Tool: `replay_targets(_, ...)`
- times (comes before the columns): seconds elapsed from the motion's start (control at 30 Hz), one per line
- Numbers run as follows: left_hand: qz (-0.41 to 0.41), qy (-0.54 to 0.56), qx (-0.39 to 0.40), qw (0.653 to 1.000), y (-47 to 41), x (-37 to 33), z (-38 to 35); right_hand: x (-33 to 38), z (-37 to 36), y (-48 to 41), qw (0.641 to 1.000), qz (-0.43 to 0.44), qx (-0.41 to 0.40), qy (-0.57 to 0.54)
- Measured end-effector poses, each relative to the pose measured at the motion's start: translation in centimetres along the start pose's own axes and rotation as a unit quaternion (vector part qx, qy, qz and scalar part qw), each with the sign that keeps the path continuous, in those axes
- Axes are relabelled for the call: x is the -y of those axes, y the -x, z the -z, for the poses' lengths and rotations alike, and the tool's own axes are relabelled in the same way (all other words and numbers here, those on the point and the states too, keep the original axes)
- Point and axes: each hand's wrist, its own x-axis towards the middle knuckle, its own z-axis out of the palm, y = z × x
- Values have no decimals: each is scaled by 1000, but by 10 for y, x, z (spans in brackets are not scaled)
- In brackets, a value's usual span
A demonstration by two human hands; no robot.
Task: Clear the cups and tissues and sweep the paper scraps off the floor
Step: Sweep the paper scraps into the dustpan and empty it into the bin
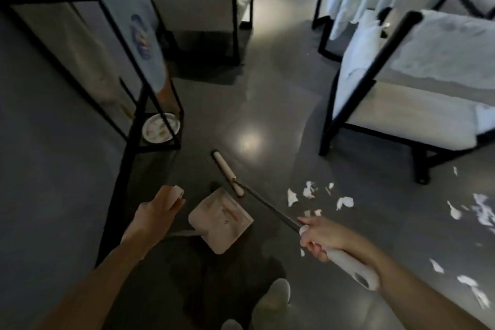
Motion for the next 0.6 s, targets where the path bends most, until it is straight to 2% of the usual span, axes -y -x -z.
replay_targets(0.1, -34, -77, 46, 995, -36, -41, -20, -25, 36, -3, 998, 10, -45, -39)
replay_targets(0.23, -108, -73, 86, 988, -73, -98, -40, -47, 84, -1, 989, 21, -137, -43)
replay_targets(0.37, -170, -91, 145, 971, -108, -137, -58, -64, 122, 6, 973, 6, -209, -95)
replay_targets(0.47, -214, -144, 176, 950, -129, -163, -74, -77, 142, 7, 962, -16, -242, -126)
replay_targets(0.6, -269, -177, 186, 928, -153, -194, -90, -83, 156, -2, 955, -57, -269, -109)
